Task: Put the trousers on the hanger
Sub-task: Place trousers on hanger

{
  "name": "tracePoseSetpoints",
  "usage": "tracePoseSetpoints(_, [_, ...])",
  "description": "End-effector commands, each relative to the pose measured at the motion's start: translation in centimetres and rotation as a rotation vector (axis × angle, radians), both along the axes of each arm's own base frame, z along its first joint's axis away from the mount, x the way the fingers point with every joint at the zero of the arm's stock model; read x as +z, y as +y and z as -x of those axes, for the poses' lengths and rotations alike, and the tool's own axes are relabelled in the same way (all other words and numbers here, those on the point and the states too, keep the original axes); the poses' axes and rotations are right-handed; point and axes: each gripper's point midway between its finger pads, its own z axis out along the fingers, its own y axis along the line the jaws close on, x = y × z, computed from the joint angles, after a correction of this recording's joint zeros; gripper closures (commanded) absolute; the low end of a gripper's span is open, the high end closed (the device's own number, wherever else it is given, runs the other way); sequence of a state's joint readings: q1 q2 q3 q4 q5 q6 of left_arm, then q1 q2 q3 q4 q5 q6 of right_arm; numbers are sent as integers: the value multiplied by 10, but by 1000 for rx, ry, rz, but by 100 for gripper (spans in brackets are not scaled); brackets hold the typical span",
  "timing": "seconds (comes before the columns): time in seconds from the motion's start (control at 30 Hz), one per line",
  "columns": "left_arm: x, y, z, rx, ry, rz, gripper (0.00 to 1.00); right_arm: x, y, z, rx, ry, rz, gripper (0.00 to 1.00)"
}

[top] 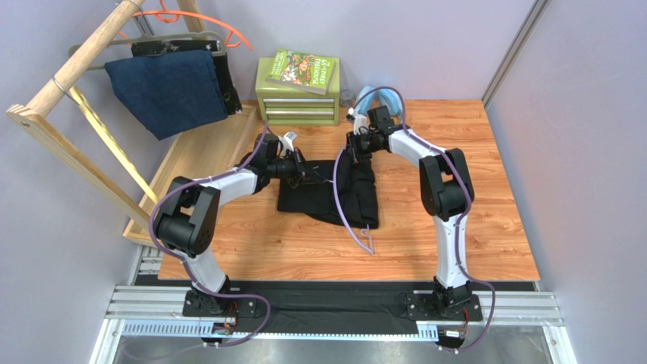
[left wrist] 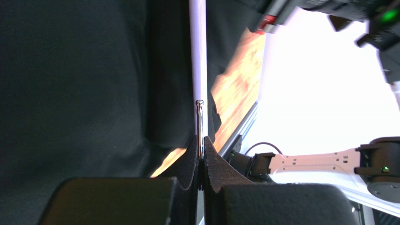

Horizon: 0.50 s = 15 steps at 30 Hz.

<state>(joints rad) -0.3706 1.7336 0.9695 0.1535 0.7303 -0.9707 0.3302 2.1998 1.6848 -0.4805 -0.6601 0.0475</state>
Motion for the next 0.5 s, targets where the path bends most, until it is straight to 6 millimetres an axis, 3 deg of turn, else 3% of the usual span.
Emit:
tracePoseSetpoints(0.0, [53,-10,-3,-65,-136,88,100,10,20,-23,-43,-111,-19,90])
tracePoseSetpoints(0.07, [53,-10,-2,-69,-134,85,100,6,26,-25,-65,-129,6,89])
tracePoseSetpoints(0.23, [56,-9,-5,-48,-133,69,100,3,40,-8,-57,-154,52,64])
tracePoseSetpoints(0.3, [53,-7,-6,-36,-107,54,100,13,39,-1,-34,-157,29,59])
tracePoseSetpoints(0.33, [53,-7,-6,-34,-107,55,100,34,34,0,-29,-189,13,57])
tracePoseSetpoints(0.47, [57,-5,-8,-11,-107,55,100,70,13,18,69,-234,27,49])
